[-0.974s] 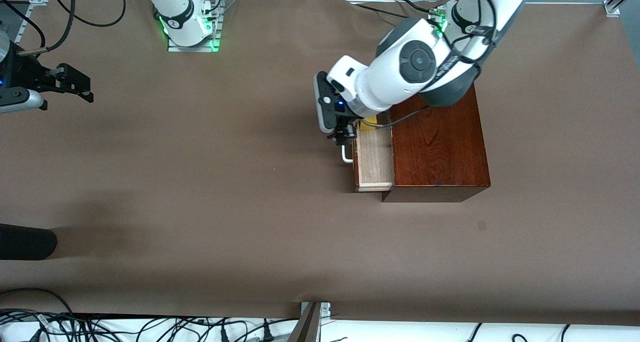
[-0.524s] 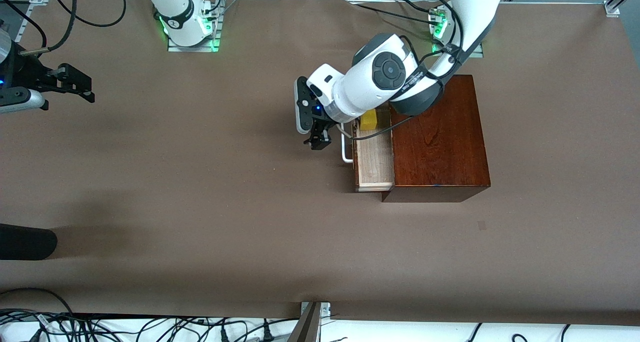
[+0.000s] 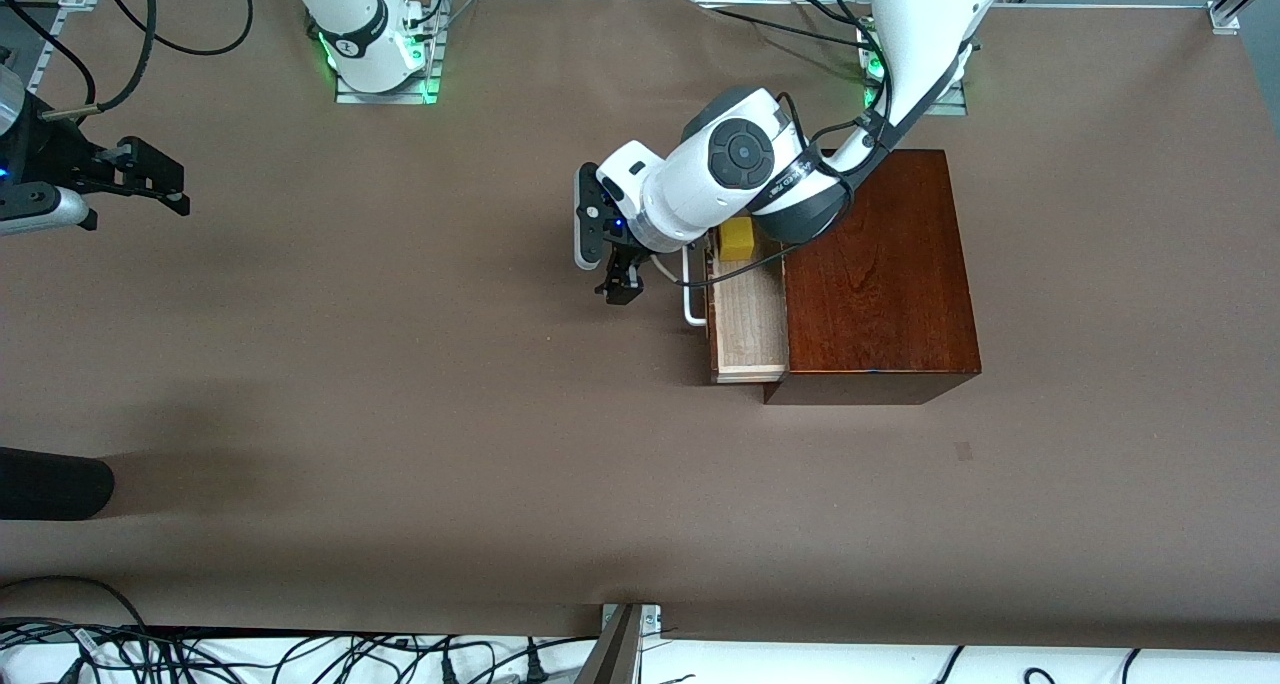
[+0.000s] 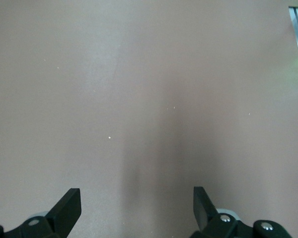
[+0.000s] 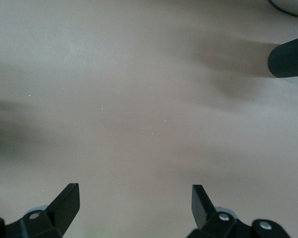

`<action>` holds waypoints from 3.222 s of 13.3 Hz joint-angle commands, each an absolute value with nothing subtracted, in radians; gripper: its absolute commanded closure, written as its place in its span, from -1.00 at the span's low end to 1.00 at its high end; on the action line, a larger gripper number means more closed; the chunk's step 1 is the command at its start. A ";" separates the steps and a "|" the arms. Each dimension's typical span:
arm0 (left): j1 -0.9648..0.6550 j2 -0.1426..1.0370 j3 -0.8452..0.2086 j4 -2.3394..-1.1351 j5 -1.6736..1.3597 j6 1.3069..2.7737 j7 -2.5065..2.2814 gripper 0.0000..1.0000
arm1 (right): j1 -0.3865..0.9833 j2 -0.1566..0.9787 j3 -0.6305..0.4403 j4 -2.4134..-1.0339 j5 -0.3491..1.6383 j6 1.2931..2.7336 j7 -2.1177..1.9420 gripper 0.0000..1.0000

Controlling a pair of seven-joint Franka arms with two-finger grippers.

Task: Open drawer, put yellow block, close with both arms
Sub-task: 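Lower the left gripper to the drawer front beside the handle, then push the drawer shut into the box with the left gripper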

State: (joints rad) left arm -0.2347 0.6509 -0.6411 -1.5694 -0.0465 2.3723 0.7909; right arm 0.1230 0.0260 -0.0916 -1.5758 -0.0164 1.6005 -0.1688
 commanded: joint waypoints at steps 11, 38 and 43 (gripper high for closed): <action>-0.242 0.670 -0.620 -1.555 0.041 2.257 0.804 -1.00 | 0.129 0.034 -0.094 -1.557 -0.014 1.600 -0.153 -1.00; -0.186 0.650 -0.545 -1.536 0.141 1.910 0.805 -1.00 | 0.129 0.034 -0.094 -1.557 -0.014 1.605 -0.153 -1.00; -0.179 0.650 -0.543 -1.506 0.184 1.819 0.805 -1.00 | 0.129 0.034 -0.094 -1.557 -0.014 1.605 -0.153 -1.00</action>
State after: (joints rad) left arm -0.2004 0.6672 -0.5514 -1.5171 0.1295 1.8886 0.7963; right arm 0.1240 0.0286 -0.0917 -1.5744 -0.0164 1.6057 -0.1669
